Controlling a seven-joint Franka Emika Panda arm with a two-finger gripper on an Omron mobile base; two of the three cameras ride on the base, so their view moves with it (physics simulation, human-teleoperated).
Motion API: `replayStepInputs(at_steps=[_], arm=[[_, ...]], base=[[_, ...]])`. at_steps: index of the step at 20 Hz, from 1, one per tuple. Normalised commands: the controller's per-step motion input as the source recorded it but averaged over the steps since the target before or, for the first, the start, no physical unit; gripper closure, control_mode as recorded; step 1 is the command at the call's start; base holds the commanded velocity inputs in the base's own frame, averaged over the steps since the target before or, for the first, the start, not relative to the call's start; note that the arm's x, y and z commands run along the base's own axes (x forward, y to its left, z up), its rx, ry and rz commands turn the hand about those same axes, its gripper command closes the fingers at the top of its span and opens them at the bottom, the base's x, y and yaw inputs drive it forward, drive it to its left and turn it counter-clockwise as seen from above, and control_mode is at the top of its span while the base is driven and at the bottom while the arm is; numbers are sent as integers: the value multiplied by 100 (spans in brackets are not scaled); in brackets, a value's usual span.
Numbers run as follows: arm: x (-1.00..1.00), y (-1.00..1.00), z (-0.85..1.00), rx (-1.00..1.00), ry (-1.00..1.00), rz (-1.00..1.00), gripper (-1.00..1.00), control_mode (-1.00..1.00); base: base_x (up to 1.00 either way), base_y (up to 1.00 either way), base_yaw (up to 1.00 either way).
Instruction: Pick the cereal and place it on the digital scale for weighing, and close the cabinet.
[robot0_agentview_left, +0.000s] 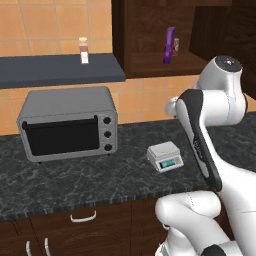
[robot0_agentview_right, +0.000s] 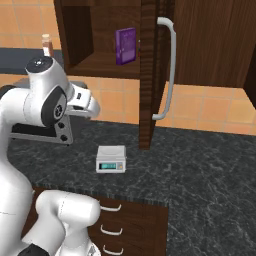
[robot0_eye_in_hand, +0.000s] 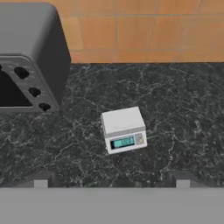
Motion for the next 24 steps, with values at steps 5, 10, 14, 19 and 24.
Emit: replayStepInputs(at_steps=[5,10,14,19,24], arm=[[-30,-1,77,0,-22,-3,-100,-100],[-12,0,76,0,-4,-6,-100,-100],[-1,-3,46,0,-10,-2,-100,-100],[1,-7,29,0,-19,-1,-100,-100],[0,-3,31,0,-25,-2,-100,-100]], base=[[0,0,0],[0,0,0],[0,0,0],[0,0,0],[0,0,0]])
